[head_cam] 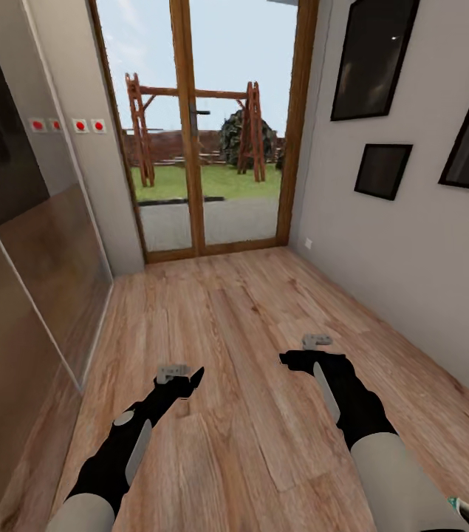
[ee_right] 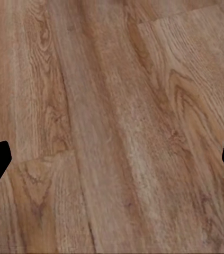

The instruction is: Pick up the two gym shoes and the two sandals from the corridor floor and place them onto the hallstand (shoe rack) in the corridor, making sure they are on the rack and not on the floor. Arrange them so the two gym shoes are next to each other and the two sandals are next to each other.

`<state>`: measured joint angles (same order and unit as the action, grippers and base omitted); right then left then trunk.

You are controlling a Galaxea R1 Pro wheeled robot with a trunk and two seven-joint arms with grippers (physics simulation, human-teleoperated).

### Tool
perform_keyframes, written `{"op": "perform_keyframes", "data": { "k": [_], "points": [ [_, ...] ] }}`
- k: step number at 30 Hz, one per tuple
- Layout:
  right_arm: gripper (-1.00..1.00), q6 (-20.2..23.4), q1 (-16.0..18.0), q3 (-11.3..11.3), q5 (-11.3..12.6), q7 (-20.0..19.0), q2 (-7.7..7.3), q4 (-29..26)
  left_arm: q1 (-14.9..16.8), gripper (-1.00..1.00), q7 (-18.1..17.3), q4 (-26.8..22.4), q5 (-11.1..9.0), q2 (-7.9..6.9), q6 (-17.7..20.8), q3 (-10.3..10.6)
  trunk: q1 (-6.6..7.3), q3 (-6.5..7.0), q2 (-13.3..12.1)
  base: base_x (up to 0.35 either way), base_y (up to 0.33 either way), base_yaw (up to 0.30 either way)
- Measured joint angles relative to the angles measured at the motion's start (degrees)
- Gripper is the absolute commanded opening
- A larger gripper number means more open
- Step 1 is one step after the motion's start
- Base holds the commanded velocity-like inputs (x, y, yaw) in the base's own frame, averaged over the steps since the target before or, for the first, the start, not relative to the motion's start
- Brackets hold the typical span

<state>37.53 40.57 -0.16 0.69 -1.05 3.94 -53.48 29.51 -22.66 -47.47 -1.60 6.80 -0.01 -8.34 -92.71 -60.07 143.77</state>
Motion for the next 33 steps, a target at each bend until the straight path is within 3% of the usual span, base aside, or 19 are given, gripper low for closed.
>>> {"op": "perform_keyframes", "data": {
  "k": [10, 33],
  "points": [
    [1.00, 0.01, 0.00, 0.00, 0.01, 0.04, 0.00, 0.00, 0.00, 1.00, -0.01, 0.00, 0.00, 0.00, 0.00, 0.00, 0.00, 0.00, 0.00, 0.344, 0.006, -0.284],
    [1.00, -0.01, 0.01, -0.08, 0.15, -0.25, 0.01, -0.01, -0.01, 1.00, -0.01, -0.02, 0.00, -0.01, 0.01, 0.00, 0.00, 0.00, 0.00, 0.346, 0.001, -0.014]
  ]
}}
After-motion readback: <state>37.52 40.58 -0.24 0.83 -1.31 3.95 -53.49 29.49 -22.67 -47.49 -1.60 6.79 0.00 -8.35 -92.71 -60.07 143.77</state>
